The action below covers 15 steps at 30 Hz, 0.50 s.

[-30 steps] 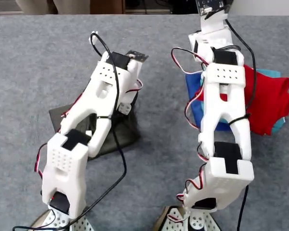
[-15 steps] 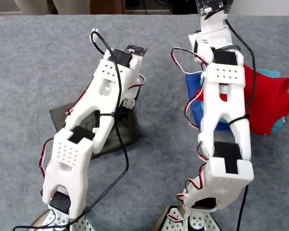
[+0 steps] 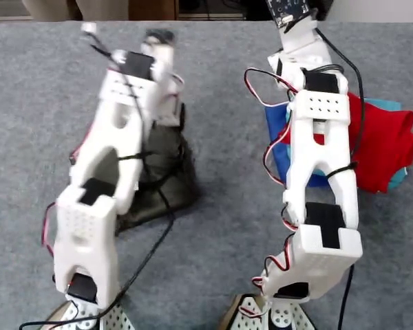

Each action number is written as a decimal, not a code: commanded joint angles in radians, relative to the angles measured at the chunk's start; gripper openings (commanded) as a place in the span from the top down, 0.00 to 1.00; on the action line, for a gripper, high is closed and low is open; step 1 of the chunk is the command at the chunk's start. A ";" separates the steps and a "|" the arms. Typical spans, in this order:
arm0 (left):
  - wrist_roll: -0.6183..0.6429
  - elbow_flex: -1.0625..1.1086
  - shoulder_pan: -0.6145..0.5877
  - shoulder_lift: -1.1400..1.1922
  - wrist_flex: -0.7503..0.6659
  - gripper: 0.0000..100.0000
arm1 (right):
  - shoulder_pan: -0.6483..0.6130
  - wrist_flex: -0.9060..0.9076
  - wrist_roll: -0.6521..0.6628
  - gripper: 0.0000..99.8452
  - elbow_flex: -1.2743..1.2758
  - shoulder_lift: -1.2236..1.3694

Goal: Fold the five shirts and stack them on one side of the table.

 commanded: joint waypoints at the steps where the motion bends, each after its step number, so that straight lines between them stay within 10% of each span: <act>1: -0.008 -0.049 -0.141 -0.214 0.014 0.91 | -0.068 0.071 0.017 1.00 -0.025 -0.077; 15: -0.135 0.330 -1.020 -0.515 0.012 0.98 | -0.509 0.264 0.158 1.00 -0.205 0.084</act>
